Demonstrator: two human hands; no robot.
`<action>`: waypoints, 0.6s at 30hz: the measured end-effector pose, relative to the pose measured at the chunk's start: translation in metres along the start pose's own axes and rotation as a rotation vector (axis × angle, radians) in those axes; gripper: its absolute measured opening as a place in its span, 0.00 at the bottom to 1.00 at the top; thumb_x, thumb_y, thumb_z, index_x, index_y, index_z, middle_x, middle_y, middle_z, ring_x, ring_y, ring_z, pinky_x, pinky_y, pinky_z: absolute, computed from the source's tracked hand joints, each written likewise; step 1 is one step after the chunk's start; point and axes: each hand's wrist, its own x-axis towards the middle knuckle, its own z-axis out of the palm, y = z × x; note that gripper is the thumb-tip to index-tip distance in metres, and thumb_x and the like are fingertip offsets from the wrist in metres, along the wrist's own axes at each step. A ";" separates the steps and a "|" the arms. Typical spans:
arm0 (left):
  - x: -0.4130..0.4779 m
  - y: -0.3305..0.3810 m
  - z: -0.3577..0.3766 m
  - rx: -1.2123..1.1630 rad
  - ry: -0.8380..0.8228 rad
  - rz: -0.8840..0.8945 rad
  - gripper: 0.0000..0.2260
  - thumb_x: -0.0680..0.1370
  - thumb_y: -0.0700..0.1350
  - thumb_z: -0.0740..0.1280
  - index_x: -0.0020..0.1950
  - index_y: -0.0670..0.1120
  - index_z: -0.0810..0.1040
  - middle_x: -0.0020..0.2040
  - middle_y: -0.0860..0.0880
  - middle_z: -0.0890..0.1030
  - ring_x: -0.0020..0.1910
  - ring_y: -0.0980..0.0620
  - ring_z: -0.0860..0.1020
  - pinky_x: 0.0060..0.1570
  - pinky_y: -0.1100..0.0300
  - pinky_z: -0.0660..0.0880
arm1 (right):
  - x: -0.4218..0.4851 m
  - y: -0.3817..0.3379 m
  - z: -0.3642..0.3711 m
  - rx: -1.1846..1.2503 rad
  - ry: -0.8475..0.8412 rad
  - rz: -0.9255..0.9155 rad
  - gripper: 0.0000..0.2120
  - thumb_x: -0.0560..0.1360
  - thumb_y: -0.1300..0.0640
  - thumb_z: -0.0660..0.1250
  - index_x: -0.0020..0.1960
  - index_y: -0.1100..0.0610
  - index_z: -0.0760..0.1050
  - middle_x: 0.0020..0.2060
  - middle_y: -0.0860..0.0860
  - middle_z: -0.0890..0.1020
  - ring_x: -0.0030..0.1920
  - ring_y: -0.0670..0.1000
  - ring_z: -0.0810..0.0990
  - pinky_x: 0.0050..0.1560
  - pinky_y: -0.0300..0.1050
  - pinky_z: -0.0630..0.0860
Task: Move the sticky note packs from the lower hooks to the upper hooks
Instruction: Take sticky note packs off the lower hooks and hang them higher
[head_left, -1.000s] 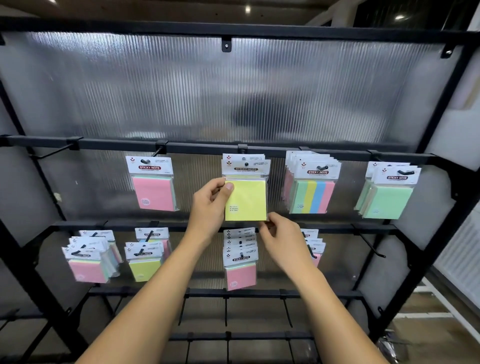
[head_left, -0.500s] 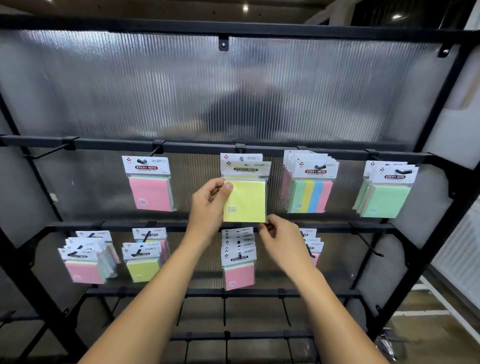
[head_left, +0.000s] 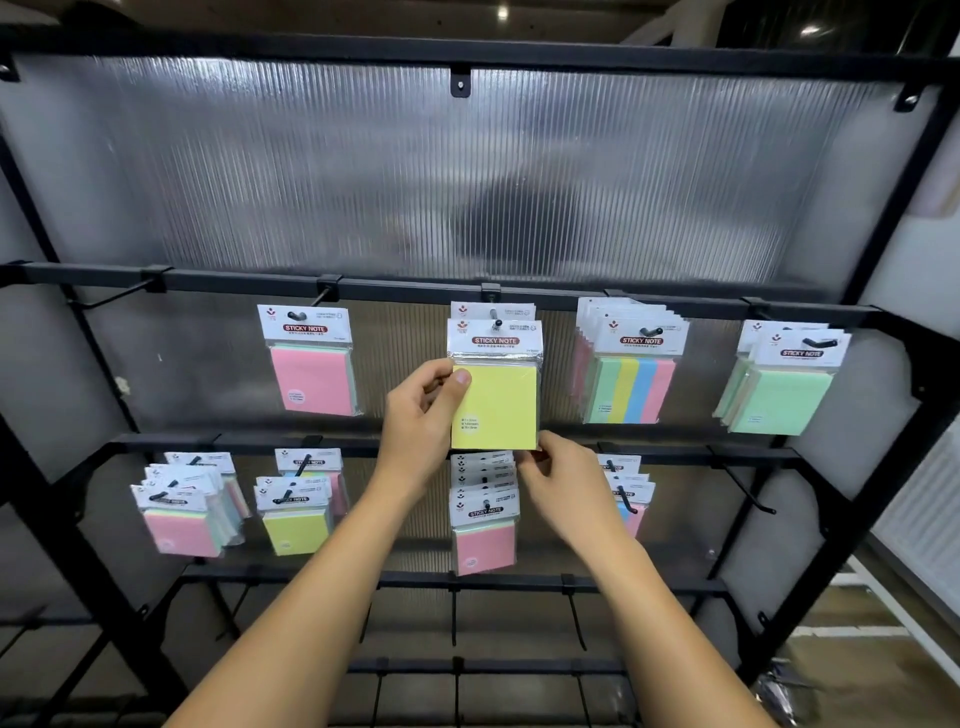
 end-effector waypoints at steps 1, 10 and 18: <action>0.000 -0.001 0.000 0.009 0.000 0.000 0.05 0.80 0.39 0.64 0.51 0.41 0.79 0.42 0.54 0.81 0.39 0.65 0.77 0.39 0.72 0.71 | 0.000 0.000 0.000 0.008 -0.002 0.002 0.06 0.78 0.52 0.63 0.45 0.52 0.77 0.36 0.48 0.81 0.38 0.49 0.78 0.40 0.50 0.77; 0.021 -0.016 0.003 0.102 0.023 -0.076 0.05 0.80 0.44 0.65 0.47 0.44 0.79 0.37 0.52 0.76 0.35 0.63 0.71 0.37 0.69 0.69 | -0.001 0.000 -0.002 0.056 -0.006 0.023 0.06 0.79 0.52 0.63 0.47 0.51 0.78 0.37 0.43 0.80 0.39 0.45 0.78 0.42 0.47 0.78; 0.030 -0.038 0.005 0.206 -0.005 -0.125 0.09 0.81 0.49 0.63 0.51 0.45 0.79 0.41 0.45 0.80 0.38 0.54 0.74 0.38 0.59 0.72 | -0.002 0.008 0.004 0.046 -0.025 0.050 0.07 0.78 0.50 0.63 0.49 0.50 0.79 0.38 0.42 0.80 0.39 0.42 0.78 0.41 0.44 0.76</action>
